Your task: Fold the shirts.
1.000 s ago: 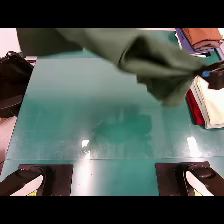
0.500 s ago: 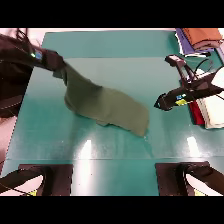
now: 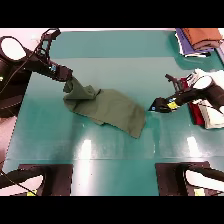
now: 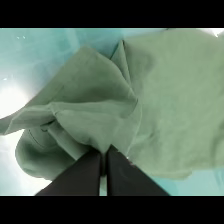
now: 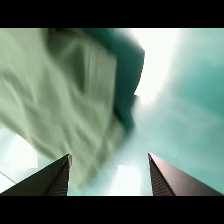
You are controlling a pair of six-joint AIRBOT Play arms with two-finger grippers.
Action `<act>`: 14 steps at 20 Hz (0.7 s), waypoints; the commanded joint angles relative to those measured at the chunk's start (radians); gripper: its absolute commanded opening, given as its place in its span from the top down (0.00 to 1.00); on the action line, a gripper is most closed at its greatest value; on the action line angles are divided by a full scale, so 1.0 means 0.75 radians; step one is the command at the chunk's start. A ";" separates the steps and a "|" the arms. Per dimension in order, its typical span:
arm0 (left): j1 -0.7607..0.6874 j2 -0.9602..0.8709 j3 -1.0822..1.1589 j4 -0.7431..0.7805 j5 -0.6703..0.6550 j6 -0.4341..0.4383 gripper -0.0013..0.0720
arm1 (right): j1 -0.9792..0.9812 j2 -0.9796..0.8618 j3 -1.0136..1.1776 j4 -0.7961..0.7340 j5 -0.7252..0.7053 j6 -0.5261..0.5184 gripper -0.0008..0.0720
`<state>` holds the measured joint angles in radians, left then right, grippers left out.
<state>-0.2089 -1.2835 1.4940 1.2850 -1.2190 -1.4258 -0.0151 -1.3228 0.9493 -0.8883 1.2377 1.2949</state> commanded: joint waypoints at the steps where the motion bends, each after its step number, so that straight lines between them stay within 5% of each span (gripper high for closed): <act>1: 0.000 -0.009 -0.005 0.002 0.041 -0.022 0.95 | 0.012 -0.197 -0.011 0.289 -0.151 -0.110 0.24; 4: 0.000 -0.009 -0.005 -0.001 0.040 -0.022 0.95 | 0.110 -0.335 0.107 0.300 -0.147 -0.112 0.24; 5: 0.000 -0.009 -0.005 -0.003 0.039 -0.022 0.95 | 0.142 -0.369 0.147 0.297 -0.151 -0.112 0.34; 7: 0.000 -0.009 -0.004 -0.003 0.039 -0.022 0.95 | 0.186 -0.410 0.219 0.297 -0.151 -0.126 0.65; 8: 0.000 -0.008 -0.003 -0.003 0.038 -0.023 0.95 | 0.196 -0.410 0.253 0.297 -0.149 -0.158 0.93; 14: 0.000 0.178 0.226 0.081 0.069 -0.023 0.95 | 0.076 -0.107 0.573 0.273 0.013 -0.193 0.97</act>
<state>-0.2089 -1.2118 1.5711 1.3109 -1.1786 -1.4425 0.0822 -1.5028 1.2652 -0.6842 1.1847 1.1660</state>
